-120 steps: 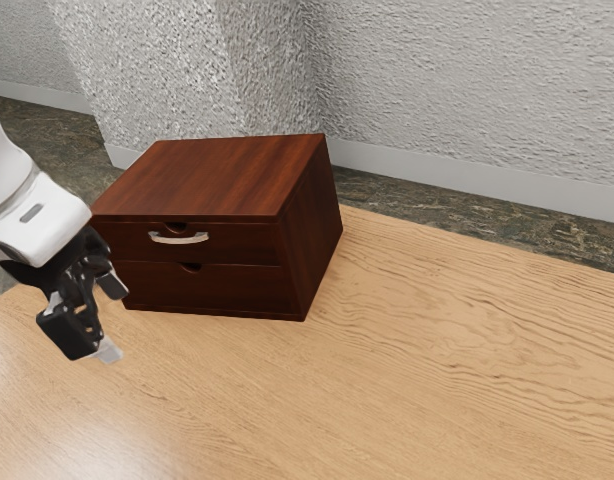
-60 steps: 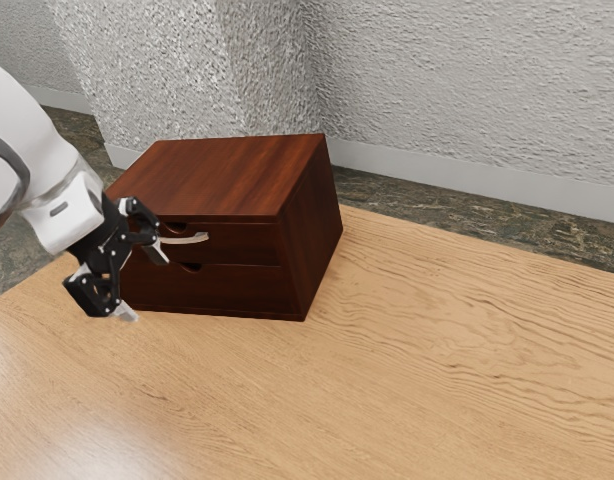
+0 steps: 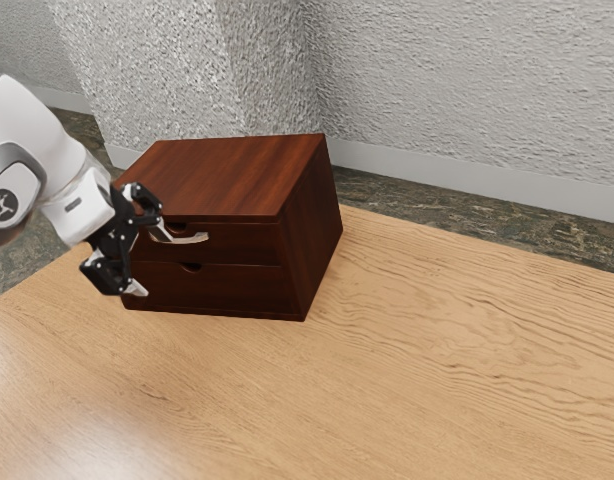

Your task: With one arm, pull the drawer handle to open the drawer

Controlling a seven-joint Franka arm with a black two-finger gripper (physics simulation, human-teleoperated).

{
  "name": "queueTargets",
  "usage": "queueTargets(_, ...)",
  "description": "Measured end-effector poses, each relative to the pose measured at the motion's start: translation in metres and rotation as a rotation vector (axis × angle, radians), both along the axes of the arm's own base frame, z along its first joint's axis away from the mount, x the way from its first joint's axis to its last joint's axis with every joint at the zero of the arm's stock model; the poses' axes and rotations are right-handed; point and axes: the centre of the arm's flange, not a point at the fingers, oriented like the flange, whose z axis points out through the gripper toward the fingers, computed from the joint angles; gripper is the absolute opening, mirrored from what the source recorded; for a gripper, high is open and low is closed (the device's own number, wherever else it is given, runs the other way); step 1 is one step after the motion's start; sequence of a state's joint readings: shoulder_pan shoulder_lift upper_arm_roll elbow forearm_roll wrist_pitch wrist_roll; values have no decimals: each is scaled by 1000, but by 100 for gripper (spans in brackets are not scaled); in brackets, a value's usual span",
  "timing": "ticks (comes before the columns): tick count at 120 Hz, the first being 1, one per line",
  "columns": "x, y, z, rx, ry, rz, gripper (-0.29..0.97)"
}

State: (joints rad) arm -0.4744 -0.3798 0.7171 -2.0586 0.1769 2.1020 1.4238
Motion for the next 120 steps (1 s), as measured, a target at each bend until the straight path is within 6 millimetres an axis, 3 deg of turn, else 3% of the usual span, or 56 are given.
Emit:
queueTargets(30, 6, 19, -6, 9, -14, 16, 68)
queueTargets(50, 24, 35, -15, -21, -20, 33, 68)
queueTargets(95, 31, 36, -30, -12, -7, 60, 68)
queueTargets(112, 33, 33, -34, -8, -6, 70, 79)
queueTargets(120, 34, 33, -34, -7, -11, 74, 74)
